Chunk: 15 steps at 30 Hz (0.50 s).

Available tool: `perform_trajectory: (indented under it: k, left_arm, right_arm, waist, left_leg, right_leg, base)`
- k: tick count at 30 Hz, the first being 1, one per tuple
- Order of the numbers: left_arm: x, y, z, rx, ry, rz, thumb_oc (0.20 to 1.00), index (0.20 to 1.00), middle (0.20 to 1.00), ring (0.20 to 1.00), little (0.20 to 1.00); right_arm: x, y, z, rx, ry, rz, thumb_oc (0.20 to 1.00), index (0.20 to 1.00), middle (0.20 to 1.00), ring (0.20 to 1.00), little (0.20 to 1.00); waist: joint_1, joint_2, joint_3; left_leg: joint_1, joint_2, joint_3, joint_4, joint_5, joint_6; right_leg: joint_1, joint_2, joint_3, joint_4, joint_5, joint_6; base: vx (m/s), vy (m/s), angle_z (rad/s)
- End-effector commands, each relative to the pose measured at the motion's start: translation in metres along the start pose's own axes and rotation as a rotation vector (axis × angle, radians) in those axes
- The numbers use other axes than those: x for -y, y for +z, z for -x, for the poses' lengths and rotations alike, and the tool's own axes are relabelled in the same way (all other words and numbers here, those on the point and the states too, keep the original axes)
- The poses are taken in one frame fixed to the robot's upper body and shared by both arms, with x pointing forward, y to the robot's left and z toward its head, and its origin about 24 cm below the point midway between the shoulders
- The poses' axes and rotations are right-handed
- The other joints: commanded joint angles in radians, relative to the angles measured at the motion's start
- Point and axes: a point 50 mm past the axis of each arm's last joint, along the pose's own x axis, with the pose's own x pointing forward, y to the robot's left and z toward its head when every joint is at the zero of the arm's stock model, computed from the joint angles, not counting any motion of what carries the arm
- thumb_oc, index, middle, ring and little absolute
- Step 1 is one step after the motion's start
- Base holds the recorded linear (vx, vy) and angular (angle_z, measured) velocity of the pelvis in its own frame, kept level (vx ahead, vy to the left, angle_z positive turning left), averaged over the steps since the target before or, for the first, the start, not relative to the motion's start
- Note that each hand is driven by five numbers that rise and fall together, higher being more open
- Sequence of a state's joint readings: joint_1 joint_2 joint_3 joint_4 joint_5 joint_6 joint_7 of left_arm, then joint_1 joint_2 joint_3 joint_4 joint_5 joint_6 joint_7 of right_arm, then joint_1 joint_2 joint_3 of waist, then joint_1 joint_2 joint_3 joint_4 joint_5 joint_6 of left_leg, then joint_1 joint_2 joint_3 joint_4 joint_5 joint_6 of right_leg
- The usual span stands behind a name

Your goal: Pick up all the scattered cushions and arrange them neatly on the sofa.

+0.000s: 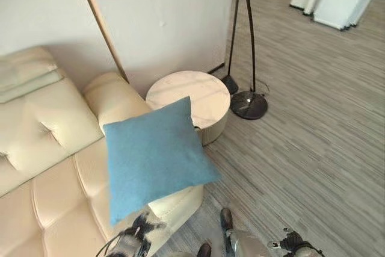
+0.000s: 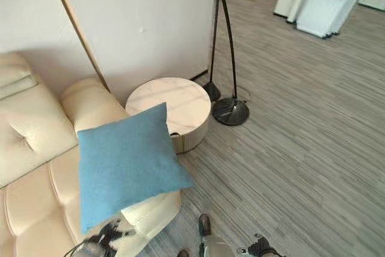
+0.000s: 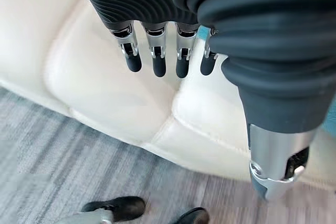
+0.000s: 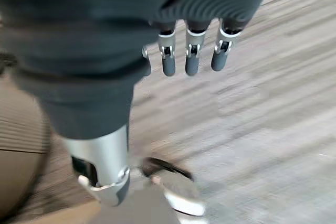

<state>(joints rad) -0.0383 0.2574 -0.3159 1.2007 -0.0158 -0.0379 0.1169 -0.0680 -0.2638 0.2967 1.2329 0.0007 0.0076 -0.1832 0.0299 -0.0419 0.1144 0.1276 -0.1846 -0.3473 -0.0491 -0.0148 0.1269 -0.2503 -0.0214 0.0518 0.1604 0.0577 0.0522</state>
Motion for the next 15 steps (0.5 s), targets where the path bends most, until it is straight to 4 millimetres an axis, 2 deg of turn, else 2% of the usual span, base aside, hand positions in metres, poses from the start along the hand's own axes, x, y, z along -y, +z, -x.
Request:
perform_trajectory:
  k: [1,2,4,5,7,8,9,10,11,12,13,14,15]
  left_arm:
    - [-0.005,0.031,-0.005,0.092,0.013,-0.037,1.0,1.0,1.0,1.0,1.0]
    - [-0.005,0.031,-0.005,0.092,0.013,-0.037,1.0,1.0,1.0,1.0,1.0]
    - [-0.006,0.034,-0.005,0.099,0.017,-0.036,1.0,1.0,1.0,1.0,1.0]
    - [-0.006,0.035,-0.005,0.101,0.021,-0.023,1.0,1.0,1.0,1.0,1.0]
    - [-0.008,0.038,-0.005,0.114,0.038,-0.001,1.0,1.0,1.0,1.0,1.0]
    - [-0.008,0.038,-0.005,0.114,0.038,-0.001,1.0,1.0,1.0,1.0,1.0]
    - [-0.012,0.044,-0.005,0.139,0.05,0.003,1.0,1.0,1.0,1.0,1.0]
    - [-0.014,0.047,-0.005,0.148,0.058,0.003,1.0,1.0,1.0,1.0,1.0]
    - [-0.014,0.047,-0.005,0.148,0.058,0.003,1.0,1.0,1.0,1.0,1.0]
    - [-0.018,0.05,-0.005,0.158,0.073,0.013,1.0,1.0,1.0,1.0,1.0]
    - [-0.018,0.05,-0.005,0.157,0.073,0.013,1.0,1.0,1.0,1.0,1.0]
    - [-0.017,0.048,-0.005,0.151,0.072,0.016,1.0,1.0,1.0,1.0,1.0]
    - [-0.017,0.048,-0.005,0.151,0.072,0.016,1.0,1.0,1.0,1.0,1.0]
  right_arm:
    - [0.024,0.009,-0.003,0.041,-0.06,0.011,1.0,1.0,1.0,1.0,1.0]
    - [0.024,0.01,-0.003,0.041,-0.06,0.011,1.0,1.0,1.0,1.0,1.0]
    - [0.027,0.012,-0.004,0.051,-0.07,0.018,1.0,1.0,1.0,1.0,1.0]
    - [0.029,0.012,-0.004,0.052,-0.074,0.02,1.0,1.0,1.0,1.0,1.0]
    - [0.03,0.012,-0.004,0.047,-0.085,0.017,1.0,1.0,1.0,1.0,1.0]
    - [0.03,0.012,-0.004,0.047,-0.085,0.017,1.0,1.0,1.0,1.0,1.0]
    - [0.03,0.01,-0.004,0.039,-0.09,0.007,1.0,1.0,1.0,1.0,1.0]
    - [0.03,0.009,-0.004,0.036,-0.095,0.006,1.0,1.0,1.0,1.0,1.0]
    - [0.03,0.009,-0.004,0.036,-0.094,0.006,1.0,1.0,1.0,1.0,1.0]
    - [0.03,0.008,-0.004,0.034,-0.097,0.004,1.0,1.0,1.0,1.0,1.0]
    - [0.029,0.008,-0.003,0.034,-0.096,0.004,1.0,1.0,1.0,1.0,1.0]
    - [0.029,0.006,-0.003,0.028,-0.096,0.008,1.0,1.0,1.0,1.0,1.0]
    - [0.029,0.006,-0.003,0.028,-0.096,0.009,1.0,1.0,1.0,1.0,1.0]
  waist:
    - [0.013,0.021,0.013]
    - [0.012,0.022,0.014]
    - [0.013,0.015,0.029]
    - [0.011,0.011,0.036]
    - [0.014,0.009,0.043]
    - [0.014,0.009,0.044]
    - [0.017,0.004,0.034]
    - [0.017,0.002,0.032]
    - [0.015,0.002,0.033]
    - [0.02,0.0,0.028]
    - [0.019,-0.001,0.029]
    - [0.019,0.004,0.024]
    - [0.018,0.004,0.024]
  left_leg:
    - [-0.154,0.072,0.149,0.108,-0.017,-0.122]
    - [-0.155,0.072,0.148,0.113,-0.02,-0.122]
    - [-0.196,0.07,0.189,0.209,-0.045,-0.135]
    - [-0.22,0.088,0.237,0.241,-0.051,-0.14]
    - [-0.24,0.154,0.341,0.236,-0.036,-0.138]
    - [-0.24,0.154,0.341,0.236,-0.036,-0.138]
    - [-0.259,0.253,0.396,0.152,0.031,-0.158]
    - [-0.279,0.292,0.413,0.119,0.066,-0.172]
    - [-0.277,0.292,0.411,0.116,0.068,-0.173]
    - [-0.303,0.365,0.461,0.029,0.107,-0.196]
    - [-0.299,0.364,0.461,0.024,0.109,-0.196]
    - [-0.311,0.404,0.495,-0.026,0.136,-0.216]
    - [-0.312,0.404,0.493,-0.026,0.136,-0.216]
  right_leg:
    - [0.201,0.0,-0.003,-0.161,-0.035,0.051]
    - [0.202,0.0,-0.005,-0.16,-0.036,0.051]
    - [0.219,-0.015,-0.04,-0.15,-0.05,0.043]
    - [0.231,-0.026,-0.068,-0.148,-0.062,0.036]
    - [0.256,-0.045,-0.117,-0.157,-0.078,0.033]
    - [0.257,-0.045,-0.117,-0.158,-0.078,0.033]
    - [0.284,-0.061,-0.175,-0.182,-0.089,0.041]
    - [0.292,-0.07,-0.195,-0.184,-0.1,0.042]
    - [0.294,-0.07,-0.198,-0.184,-0.102,0.041]
    - [0.314,-0.079,-0.233,-0.192,-0.13,0.045]
    - [0.317,-0.079,-0.233,-0.192,-0.131,0.045]
    - [0.342,-0.085,-0.265,-0.191,-0.154,0.05]
    - [0.342,-0.085,-0.267,-0.192,-0.154,0.05]
  base:
    - [0.08,-0.089,1.29]
    - [0.03,-0.066,1.16]
    - [-0.02,-0.028,0.56]
    - [-0.03,0.015,0.37]
    - [0.0,0.039,0.78]
    - [0.09,0.088,1.27]
    - [0.12,0.11,0.9]
    - [0.13,0.107,0.82]
    - [0.15,0.136,0.76]
    - [0.11,0.091,0.9]
    - [0.21,0.21,1.08]
    - [0.11,0.113,0.68]
    - [0.25,0.28,0.59]
